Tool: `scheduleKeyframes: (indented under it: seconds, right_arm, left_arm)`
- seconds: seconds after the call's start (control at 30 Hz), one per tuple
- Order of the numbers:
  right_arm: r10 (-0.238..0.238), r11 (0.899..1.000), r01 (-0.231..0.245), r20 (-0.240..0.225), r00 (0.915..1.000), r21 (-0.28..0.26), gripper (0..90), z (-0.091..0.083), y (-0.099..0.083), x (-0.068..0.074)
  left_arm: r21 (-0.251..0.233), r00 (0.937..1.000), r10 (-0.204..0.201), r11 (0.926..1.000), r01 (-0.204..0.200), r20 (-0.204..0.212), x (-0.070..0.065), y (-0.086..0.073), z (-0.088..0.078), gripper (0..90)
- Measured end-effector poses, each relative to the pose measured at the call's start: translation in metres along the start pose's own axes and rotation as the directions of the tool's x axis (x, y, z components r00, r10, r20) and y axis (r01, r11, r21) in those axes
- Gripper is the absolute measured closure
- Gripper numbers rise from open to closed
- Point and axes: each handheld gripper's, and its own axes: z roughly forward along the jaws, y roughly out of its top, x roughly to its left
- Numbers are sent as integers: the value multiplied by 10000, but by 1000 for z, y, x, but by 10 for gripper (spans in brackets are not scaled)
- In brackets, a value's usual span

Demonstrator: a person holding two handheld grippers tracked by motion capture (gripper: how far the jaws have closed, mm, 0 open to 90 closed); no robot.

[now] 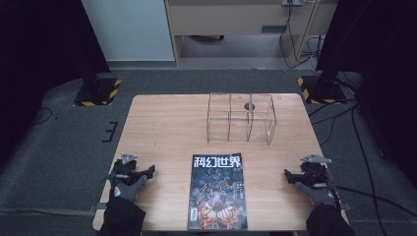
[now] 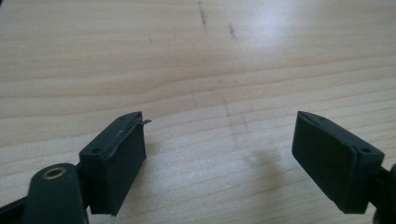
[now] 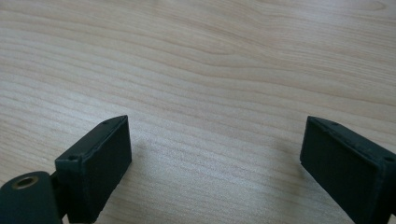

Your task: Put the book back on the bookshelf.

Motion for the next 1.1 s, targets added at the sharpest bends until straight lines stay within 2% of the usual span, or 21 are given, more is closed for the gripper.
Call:
scheduleKeyframes:
  seconds: [0.03, 0.13, 0.17, 0.2, 0.3, 0.4, 0.43, 0.53, 0.77, 1.1]
  right_arm:
    - [43, 10000, -43, 3, 10000, 78, 92, -1, 1, 1]
    - [147, 9998, -148, -84, 9999, -156, 103, -5, 2, 1]
    - [376, 9989, -382, -220, 9991, -271, 103, -8, 3, 1]
    - [601, 9963, -636, -596, 9964, -578, 102, -14, 5, 3]
    - [838, 9917, -929, -1009, 9914, -890, 98, -23, 9, 8]
    - [708, 9902, -833, -1106, 9913, -1124, 97, -28, 11, 14]
    - [647, 9885, -809, -1260, 9899, -1281, 95, -32, 14, 19]
    - [623, 9868, -808, -1317, 9893, -1401, 94, -35, 18, 24]
    - [711, 9791, -945, -1321, 9887, -1800, 87, -43, 24, 29]
    - [673, 9703, -996, -1495, 9865, -2205, 88, -52, 31, 37]
  left_arm:
    - [-81, 9999, 108, 9999, -108, -25, -2, 1, -2, 175]
    - [-251, 9998, 189, 9995, -188, 27, -5, 3, -5, 175]
    - [-358, 9998, 174, 9992, -171, 94, -6, 4, -7, 174]
    - [-453, 9997, 143, 9989, -134, 200, -9, 4, -9, 173]
    - [-541, 9994, 9, 9985, 10, 358, -13, 5, -11, 173]
    - [-652, 9990, 11, 9979, 19, 455, -16, 6, -13, 174]
    - [-747, 9988, 90, 9972, -54, 471, -20, 7, -15, 174]
    - [-862, 9984, 61, 9963, -12, 567, -24, 8, -17, 176]
    - [-1228, 9958, 346, 9921, -240, 845, -39, 12, -23, 176]
    - [-1419, 9899, 528, 9893, -339, 1316, -56, 14, -30, 181]
